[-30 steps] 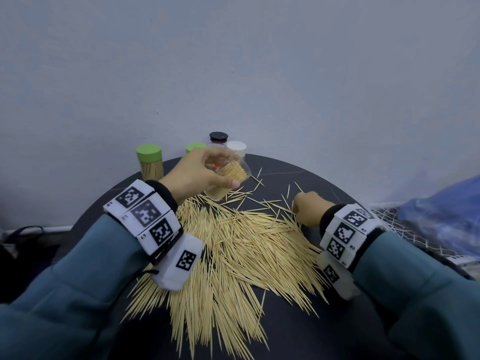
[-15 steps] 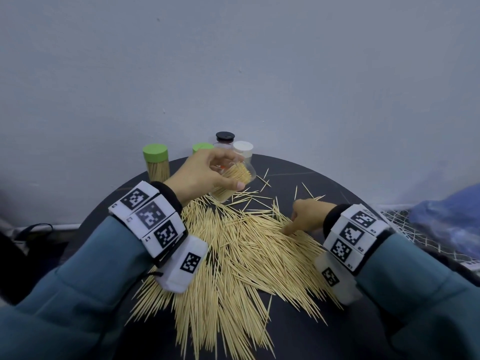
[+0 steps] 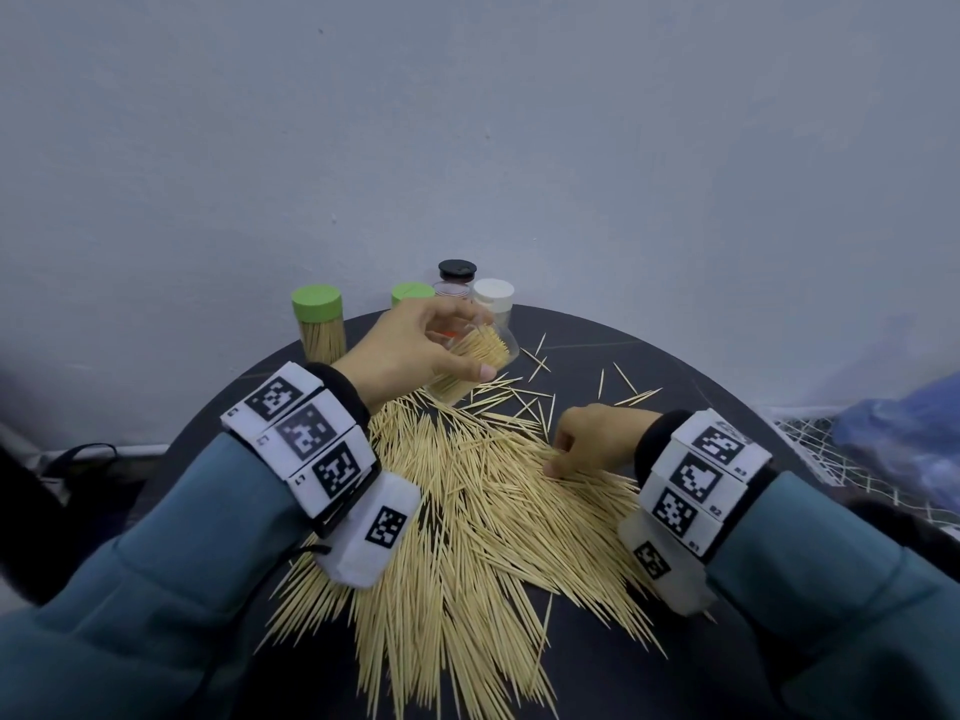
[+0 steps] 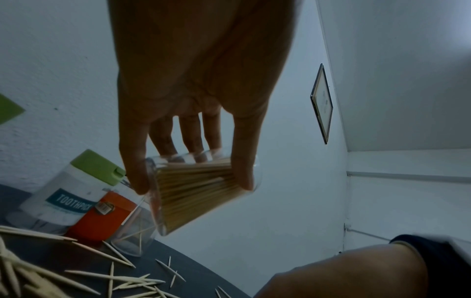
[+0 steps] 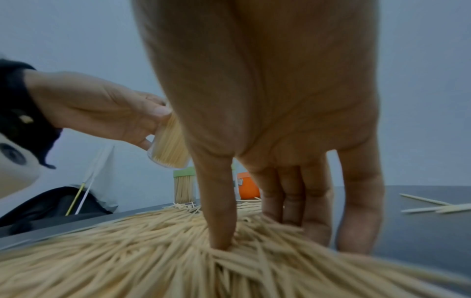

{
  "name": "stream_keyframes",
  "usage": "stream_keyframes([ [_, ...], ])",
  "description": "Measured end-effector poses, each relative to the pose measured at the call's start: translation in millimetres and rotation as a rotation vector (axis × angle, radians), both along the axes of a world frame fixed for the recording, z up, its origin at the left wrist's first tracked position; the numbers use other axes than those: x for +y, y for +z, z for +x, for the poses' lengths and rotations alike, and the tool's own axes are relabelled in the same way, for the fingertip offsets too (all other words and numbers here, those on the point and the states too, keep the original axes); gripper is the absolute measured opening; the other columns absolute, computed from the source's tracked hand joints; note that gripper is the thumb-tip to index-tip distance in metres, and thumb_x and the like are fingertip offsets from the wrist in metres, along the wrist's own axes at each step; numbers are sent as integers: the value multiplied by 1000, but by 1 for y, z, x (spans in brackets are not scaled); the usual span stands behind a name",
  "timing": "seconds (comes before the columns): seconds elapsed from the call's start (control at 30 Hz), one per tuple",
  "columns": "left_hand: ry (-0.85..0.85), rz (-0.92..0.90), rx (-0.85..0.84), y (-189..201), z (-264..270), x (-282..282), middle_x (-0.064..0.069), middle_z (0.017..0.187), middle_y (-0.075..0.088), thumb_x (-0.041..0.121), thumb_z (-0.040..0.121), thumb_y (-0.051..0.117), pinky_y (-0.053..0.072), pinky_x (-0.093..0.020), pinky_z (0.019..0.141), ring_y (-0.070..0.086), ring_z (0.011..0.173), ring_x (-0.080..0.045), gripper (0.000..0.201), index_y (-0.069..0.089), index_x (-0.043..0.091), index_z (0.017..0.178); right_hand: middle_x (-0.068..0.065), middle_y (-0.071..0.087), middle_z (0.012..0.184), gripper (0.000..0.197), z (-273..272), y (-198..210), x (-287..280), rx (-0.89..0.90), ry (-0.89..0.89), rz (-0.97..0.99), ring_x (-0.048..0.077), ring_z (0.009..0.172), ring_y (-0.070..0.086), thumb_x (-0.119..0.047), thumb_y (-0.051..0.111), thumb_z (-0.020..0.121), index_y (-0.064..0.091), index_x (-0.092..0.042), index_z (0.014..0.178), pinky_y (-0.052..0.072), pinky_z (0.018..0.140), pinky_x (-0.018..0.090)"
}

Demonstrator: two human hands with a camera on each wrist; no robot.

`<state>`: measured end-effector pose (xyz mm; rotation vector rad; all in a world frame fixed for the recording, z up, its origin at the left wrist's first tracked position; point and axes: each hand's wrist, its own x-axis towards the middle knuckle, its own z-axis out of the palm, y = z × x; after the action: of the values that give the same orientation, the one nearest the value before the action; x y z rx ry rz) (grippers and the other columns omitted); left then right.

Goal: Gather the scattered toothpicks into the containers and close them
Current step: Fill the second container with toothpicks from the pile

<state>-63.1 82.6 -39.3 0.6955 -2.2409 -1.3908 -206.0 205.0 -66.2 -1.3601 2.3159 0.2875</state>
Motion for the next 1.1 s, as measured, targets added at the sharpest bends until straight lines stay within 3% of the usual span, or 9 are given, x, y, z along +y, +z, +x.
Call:
stream_keyframes([
  [0.1,6,-5,1,-1,0,0,2,117,60,12,69,80,40,-33,93,54,108,-16,56,62,20,122,8,54,117,45,4,1,1,19,39,13,16,95,43,-35,49,95,47,-6,129,35,82,26],
  [0.2,1,0,2,-1,0,0,3,117,60,12,70,80,39,-30,88,54,104,-13,56,62,21,122,8,50,130,43,5,2,1,27,61,13,18,102,46,-33,46,96,44,-7,131,38,90,27],
  [0.3,-9,3,-1,-1,0,-1,4,116,59,12,71,79,39,-25,79,52,97,-6,56,61,21,123,7,48,132,41,2,3,1,7,80,19,22,111,48,-30,43,98,43,-7,132,35,87,27],
  [0.47,-2,-8,3,-2,0,-2,5,116,58,12,71,79,38,-23,77,52,101,-9,56,61,20,123,-2,48,95,33,-8,4,-3,-88,73,14,15,89,44,-32,39,99,50,-8,118,33,80,27],
  [0.57,-12,-15,4,-3,-1,-3,5,115,58,12,71,79,37,-17,71,51,97,-5,56,61,20,123,-2,56,78,24,-19,3,-7,-363,-20,-63,10,71,51,-26,40,100,52,-11,86,41,72,21],
  [0.7,-3,-18,3,-4,-2,-4,4,116,61,13,68,81,40,-16,73,54,99,-7,57,62,20,121,3,53,74,20,-28,0,-10,-737,-179,-211,9,62,52,-14,36,101,48,-5,87,46,61,17],
  [0.83,-3,-26,-8,-6,-3,-5,4,117,62,16,67,82,42,-19,78,56,107,-13,58,62,23,121,0,40,63,26,-30,-2,-14,-1045,-238,-311,3,45,41,-6,28,102,44,-10,81,39,49,15],
  [1.0,-13,-5,-14,-7,-2,-4,3,117,64,33,52,83,46,-38,99,59,109,-17,70,63,28,119,-2,37,57,25,-27,2,-21,-1304,-282,-545,3,42,35,-5,26,101,42,-11,82,33,45,14],
  [1.1,0,-10,1,-10,-3,-5,3,115,64,22,63,84,45,-36,99,58,110,-17,60,64,28,118,-6,40,52,27,-22,12,-26,-1394,-273,-686,2,42,34,-5,26,101,44,-10,81,31,44,13],
])
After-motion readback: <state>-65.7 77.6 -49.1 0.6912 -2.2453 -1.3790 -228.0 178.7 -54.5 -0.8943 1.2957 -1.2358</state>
